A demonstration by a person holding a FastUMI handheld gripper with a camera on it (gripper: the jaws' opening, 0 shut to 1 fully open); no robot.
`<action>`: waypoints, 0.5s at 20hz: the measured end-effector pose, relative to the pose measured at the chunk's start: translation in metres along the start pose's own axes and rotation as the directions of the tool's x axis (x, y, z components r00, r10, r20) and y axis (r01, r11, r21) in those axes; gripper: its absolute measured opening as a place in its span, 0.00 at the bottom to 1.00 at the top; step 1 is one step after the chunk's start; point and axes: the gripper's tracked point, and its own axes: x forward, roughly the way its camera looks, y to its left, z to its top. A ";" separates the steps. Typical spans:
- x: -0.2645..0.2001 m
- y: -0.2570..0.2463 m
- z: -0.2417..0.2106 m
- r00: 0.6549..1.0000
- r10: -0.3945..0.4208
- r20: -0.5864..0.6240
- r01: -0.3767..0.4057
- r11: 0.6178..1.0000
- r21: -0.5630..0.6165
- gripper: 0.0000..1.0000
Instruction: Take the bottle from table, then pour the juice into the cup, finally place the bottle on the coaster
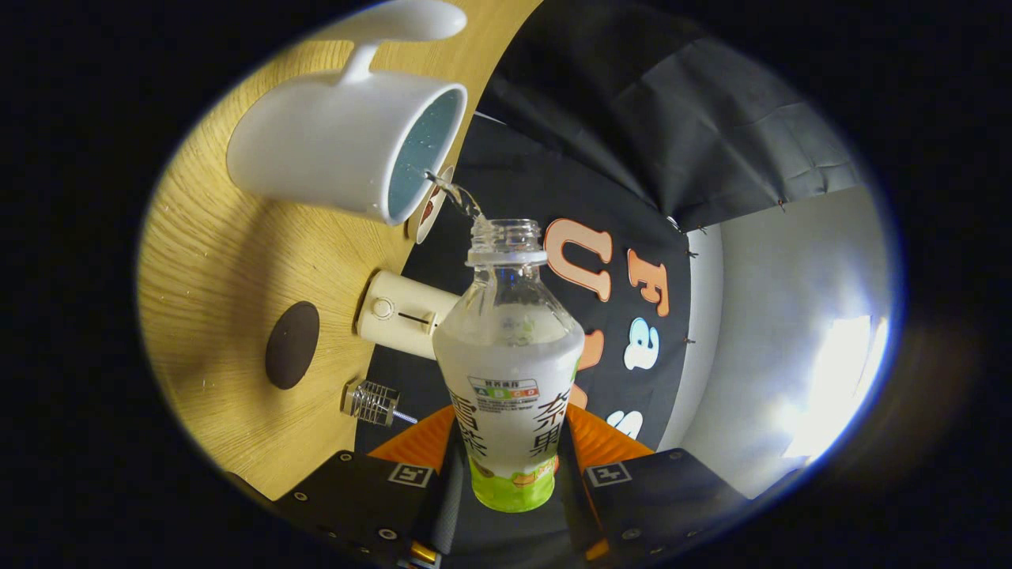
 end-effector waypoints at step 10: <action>0.001 -0.002 0.004 0.999 0.002 0.047 0.003 0.996 -0.091 0.56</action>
